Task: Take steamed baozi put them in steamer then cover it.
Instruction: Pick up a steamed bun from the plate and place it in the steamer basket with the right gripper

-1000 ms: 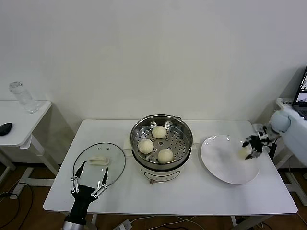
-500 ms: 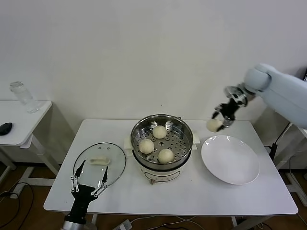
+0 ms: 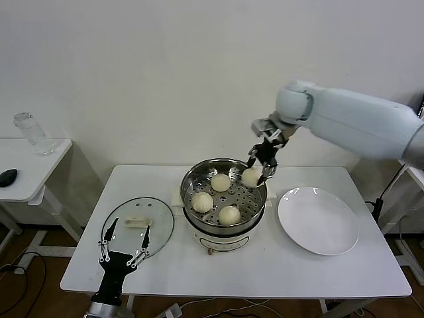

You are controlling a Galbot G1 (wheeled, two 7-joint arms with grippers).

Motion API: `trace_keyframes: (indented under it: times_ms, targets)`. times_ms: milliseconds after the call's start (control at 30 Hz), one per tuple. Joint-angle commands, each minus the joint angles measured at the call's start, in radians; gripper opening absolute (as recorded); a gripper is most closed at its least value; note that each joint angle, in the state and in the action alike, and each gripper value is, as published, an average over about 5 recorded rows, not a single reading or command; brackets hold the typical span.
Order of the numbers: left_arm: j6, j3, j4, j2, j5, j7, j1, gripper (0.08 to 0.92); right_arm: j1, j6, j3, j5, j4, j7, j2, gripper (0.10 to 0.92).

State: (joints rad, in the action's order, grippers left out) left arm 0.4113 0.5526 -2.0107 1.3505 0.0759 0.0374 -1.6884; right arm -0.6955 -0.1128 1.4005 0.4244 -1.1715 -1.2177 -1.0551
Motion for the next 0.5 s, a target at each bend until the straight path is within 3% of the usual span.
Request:
trace_keyframes:
  times_ms: [33,500]
  targets:
    - [-0.003,0.0,0.004,0.001,-0.008,0.001,0.005,0.823,0.053,-0.028,0.054,-0.036,0.012,0.045,-0.104,0.653]
    - [0.001,0.008,0.005,-0.002,-0.007,0.003,0.007,0.823,0.113,-0.032,0.057,-0.082,0.05,0.062,-0.109,0.657]
